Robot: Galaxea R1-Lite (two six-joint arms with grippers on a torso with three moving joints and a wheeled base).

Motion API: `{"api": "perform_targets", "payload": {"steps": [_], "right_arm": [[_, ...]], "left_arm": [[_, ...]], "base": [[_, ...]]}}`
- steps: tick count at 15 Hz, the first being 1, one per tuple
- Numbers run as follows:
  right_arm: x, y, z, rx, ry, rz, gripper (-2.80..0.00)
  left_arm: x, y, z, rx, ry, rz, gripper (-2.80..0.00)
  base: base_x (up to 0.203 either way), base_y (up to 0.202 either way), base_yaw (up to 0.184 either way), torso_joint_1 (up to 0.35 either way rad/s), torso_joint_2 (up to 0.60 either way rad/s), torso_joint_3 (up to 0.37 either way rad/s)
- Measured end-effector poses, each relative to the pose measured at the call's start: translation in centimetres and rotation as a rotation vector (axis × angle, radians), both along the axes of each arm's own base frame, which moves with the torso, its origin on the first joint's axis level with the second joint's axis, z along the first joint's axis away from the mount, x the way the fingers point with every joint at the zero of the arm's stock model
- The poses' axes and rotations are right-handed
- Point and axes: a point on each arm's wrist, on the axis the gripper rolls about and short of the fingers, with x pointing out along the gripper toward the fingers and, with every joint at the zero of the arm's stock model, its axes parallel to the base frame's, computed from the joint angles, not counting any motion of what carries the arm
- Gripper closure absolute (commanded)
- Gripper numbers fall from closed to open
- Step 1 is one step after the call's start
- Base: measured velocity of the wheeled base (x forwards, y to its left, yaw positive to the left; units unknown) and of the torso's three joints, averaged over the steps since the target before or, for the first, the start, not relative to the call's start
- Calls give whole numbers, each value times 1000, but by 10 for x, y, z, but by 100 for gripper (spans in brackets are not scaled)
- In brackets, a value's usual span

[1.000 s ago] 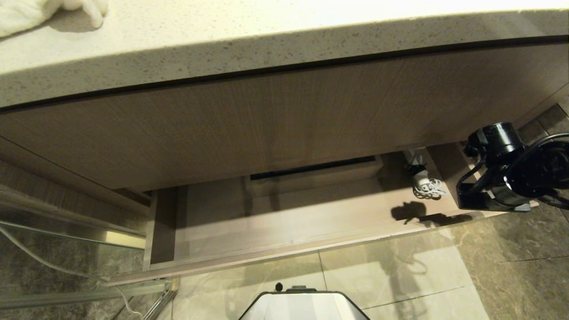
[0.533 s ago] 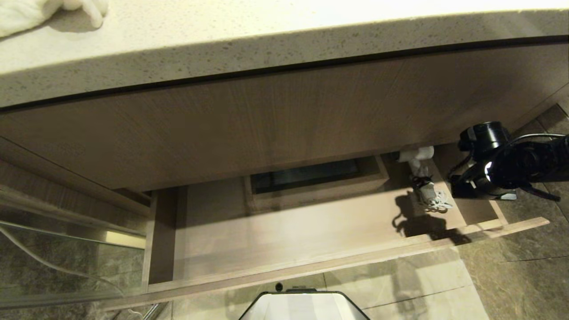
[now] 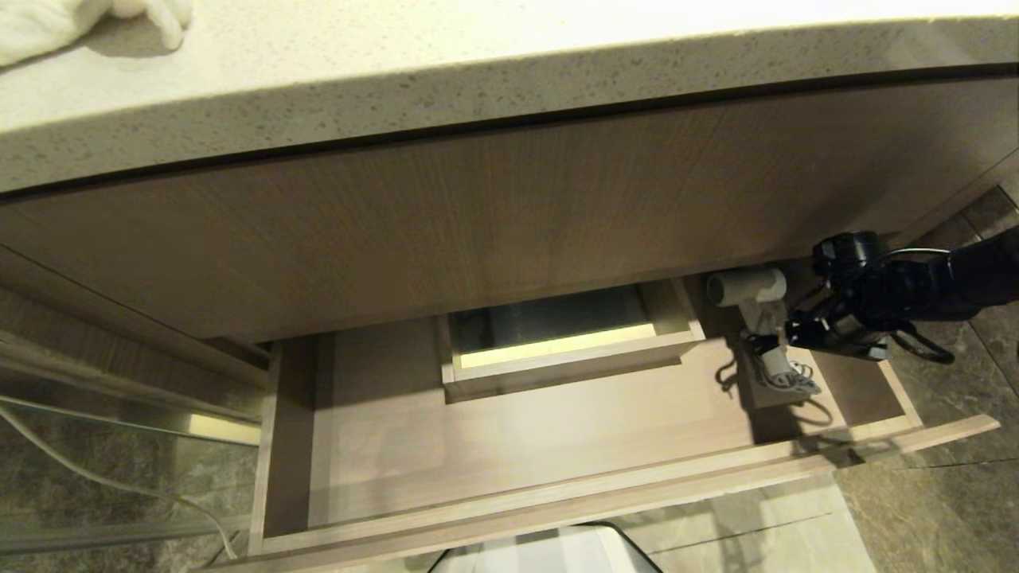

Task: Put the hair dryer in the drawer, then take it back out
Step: Take the hairdryer out

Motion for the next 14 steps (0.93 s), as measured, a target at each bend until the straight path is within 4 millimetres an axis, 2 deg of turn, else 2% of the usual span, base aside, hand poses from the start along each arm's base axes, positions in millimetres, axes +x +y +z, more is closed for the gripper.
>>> {"api": "perform_targets", "payload": {"steps": [3,14], "right_arm": [[17,-6,-14,55,-9,40,-280],[73,-19,-57,53,-147,169,-280]], "left_arm": [[0,0,0,0,0,0,0],[0,0,0,0,0,0,0]], "base": [[0,0,0,0,0,0],[0,0,0,0,0,0]]}}
